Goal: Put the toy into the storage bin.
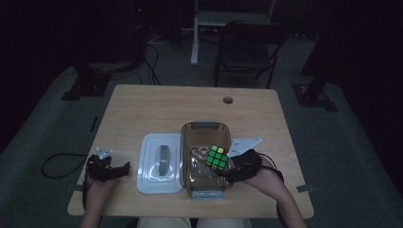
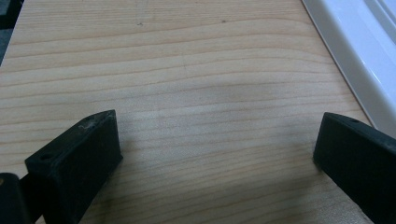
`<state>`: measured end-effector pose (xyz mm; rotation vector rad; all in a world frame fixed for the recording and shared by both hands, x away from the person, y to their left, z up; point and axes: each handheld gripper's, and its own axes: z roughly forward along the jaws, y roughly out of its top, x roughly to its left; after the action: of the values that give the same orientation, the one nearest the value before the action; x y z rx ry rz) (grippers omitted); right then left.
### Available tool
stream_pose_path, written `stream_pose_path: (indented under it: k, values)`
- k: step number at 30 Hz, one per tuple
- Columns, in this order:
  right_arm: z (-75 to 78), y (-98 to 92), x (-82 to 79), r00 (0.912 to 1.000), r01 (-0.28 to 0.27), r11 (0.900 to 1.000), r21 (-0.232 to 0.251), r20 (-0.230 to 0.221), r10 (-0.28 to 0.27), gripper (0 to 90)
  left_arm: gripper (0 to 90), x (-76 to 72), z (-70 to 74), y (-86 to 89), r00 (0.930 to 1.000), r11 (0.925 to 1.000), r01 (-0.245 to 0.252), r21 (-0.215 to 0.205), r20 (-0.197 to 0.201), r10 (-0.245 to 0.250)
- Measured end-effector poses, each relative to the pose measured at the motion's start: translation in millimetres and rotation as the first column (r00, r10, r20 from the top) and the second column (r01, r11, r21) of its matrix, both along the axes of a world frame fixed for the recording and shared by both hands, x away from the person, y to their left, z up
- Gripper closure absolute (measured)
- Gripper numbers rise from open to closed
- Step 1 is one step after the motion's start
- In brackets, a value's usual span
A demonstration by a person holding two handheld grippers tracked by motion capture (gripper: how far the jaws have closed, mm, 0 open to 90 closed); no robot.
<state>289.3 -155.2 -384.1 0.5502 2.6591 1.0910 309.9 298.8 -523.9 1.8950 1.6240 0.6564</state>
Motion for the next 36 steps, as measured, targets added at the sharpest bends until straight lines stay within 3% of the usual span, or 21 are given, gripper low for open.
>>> stream_pose_path:
  k: [7,12,18,25,31,32,33,34,36]
  values:
    - [-7.5,17.6,9.9,0.9967,-0.072,0.994,-0.083,-0.043,0.069,33.7,1.4,0.0,0.0,0.0,1.0000,1.0000,0.000,0.000,0.000,0.000]
    - [-13.2,32.2,15.3,0.9909,-0.124,0.980,-0.153,-0.072,0.114,33.6,1.3,0.0,0.0,0.0,1.0000,1.0000,0.000,0.000,0.000,0.000]
    - [-19.6,51.5,23.1,0.9821,-0.174,0.955,-0.239,-0.113,0.151,33.6,1.4,0.0,0.0,0.0,1.0000,1.0000,0.000,0.000,0.000,0.000]
    - [-26.0,68.3,29.2,0.9816,-0.180,0.914,-0.364,-0.127,0.143,33.6,1.4,0.0,0.0,0.0,1.0000,1.0000,0.000,0.000,0.000,0.000]
    - [-31.3,81.0,33.6,0.9751,-0.214,0.865,-0.454,-0.152,0.162,33.6,1.4,0.0,0.0,0.0,1.0000,1.0000,0.001,0.001,0.000,-0.001]
    - [-33.6,84.0,34.5,0.9761,-0.211,0.851,-0.482,-0.149,0.158,33.6,1.3,0.0,0.0,0.0,1.0000,1.0000,0.000,0.000,0.000,0.000]
    - [-33.6,84.0,34.5,0.9761,-0.211,0.851,-0.482,-0.149,0.158,33.6,1.4,0.0,0.0,0.0,1.0000,1.0000,0.000,0.000,0.000,0.000]
    - [-37.3,87.7,36.3,0.9775,-0.207,0.827,-0.522,-0.145,0.153,33.6,1.4,0.0,0.0,0.0,1.0000,1.0000,0.000,0.000,0.000,0.000]
    - [-39.6,89.9,37.6,0.9757,-0.215,0.816,-0.537,-0.157,0.153,33.7,1.4,0.0,0.0,0.0,1.0000,1.0000,0.000,0.000,0.000,0.000]
